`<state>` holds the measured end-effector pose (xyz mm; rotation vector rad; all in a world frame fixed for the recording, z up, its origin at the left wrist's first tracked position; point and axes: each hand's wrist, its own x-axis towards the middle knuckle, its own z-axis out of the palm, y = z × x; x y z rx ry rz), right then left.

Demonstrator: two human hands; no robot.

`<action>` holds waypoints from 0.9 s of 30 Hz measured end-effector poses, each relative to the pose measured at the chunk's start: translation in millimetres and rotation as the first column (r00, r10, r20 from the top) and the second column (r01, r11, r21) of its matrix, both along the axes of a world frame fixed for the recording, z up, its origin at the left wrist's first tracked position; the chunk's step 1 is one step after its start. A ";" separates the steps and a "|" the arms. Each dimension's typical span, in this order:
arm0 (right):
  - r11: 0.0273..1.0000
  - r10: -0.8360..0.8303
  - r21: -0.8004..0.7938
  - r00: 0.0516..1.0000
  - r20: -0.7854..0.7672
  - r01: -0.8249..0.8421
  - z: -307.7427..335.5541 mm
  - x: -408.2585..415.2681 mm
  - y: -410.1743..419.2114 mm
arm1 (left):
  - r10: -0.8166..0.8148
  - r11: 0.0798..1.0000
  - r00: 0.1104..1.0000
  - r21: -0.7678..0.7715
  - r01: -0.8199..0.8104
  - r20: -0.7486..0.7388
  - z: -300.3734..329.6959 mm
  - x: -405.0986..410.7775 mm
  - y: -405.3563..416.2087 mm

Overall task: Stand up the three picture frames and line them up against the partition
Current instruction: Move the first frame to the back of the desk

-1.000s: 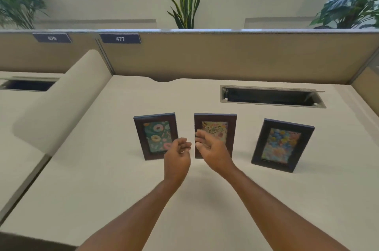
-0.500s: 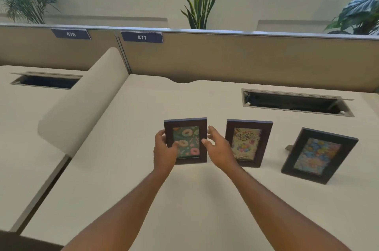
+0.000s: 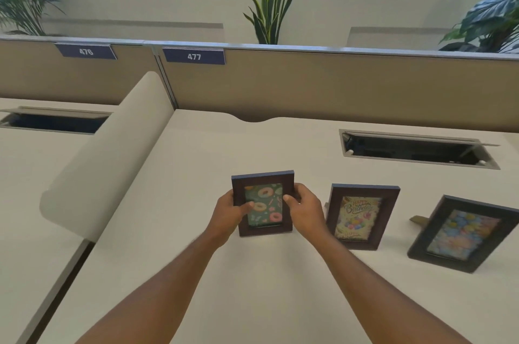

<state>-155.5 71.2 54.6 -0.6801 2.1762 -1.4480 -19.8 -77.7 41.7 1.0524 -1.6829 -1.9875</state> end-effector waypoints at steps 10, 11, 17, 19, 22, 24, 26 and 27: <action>0.999 -0.036 -0.015 0.999 -0.020 0.035 18.2 -47.2 -94.5 | -0.014 0.999 0.999 -0.039 0.012 -0.045 28.4 -47.7 -87.0; 0.999 -0.038 -0.014 0.999 -0.024 0.038 19.8 -53.6 -106.4 | -0.010 0.999 0.999 -0.044 0.008 -0.041 30.5 -54.0 -97.3; 0.999 -0.049 0.016 0.998 -0.041 0.049 24.8 -93.1 -170.5 | 0.006 0.997 1.000 -0.077 -0.008 -0.029 34.8 -94.4 -155.5; 0.999 -0.043 0.023 0.998 -0.045 0.044 24.1 -105.8 -189.5 | 0.010 0.998 1.000 -0.069 -0.011 -0.028 33.2 -106.6 -172.7; 0.999 -0.029 0.028 0.999 -0.034 0.030 20.4 -123.6 -213.9 | 0.020 0.998 1.000 -0.058 -0.022 -0.023 28.8 -121.9 -194.2; 0.999 -0.014 0.035 0.999 -0.039 0.015 16.4 -132.6 -226.2 | 0.028 0.997 1.000 -0.065 -0.029 -0.010 25.1 -129.3 -204.8; 0.999 -0.002 0.042 0.999 -0.043 0.003 11.1 -138.8 -235.3 | 0.034 0.998 0.999 -0.059 -0.034 -0.001 19.9 -134.2 -213.3; 0.999 0.003 0.044 0.999 -0.043 -0.001 8.3 -140.5 -238.3 | 0.035 0.998 0.999 -0.054 -0.035 0.003 17.7 -135.3 -216.5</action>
